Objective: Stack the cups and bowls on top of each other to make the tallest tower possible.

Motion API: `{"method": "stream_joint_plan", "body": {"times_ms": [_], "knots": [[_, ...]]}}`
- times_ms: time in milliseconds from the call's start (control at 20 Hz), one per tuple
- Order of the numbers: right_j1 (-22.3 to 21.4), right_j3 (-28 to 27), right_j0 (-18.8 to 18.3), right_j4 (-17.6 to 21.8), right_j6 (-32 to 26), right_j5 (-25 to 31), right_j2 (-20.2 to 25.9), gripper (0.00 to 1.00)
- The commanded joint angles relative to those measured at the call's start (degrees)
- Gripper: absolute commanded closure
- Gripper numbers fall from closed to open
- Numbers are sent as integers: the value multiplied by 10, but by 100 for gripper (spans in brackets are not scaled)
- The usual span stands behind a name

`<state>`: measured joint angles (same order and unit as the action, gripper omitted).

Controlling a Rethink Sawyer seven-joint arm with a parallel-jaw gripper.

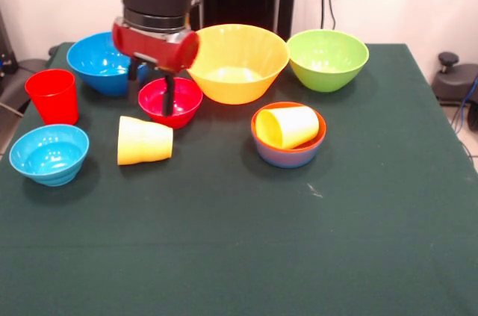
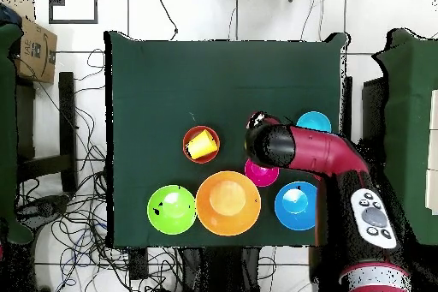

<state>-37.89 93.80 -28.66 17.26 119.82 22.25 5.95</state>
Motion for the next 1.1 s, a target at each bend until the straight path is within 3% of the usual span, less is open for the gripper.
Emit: {"method": "stream_joint_plan", "body": {"times_ms": [50, 350, 1100], "knots": [[38, -51, -37, 68, -184, 82, 103, 0], [62, -80, -76, 101, -215, 92, 136, 0], [112, -112, -112, 171, -213, 58, 155, 0]]}}
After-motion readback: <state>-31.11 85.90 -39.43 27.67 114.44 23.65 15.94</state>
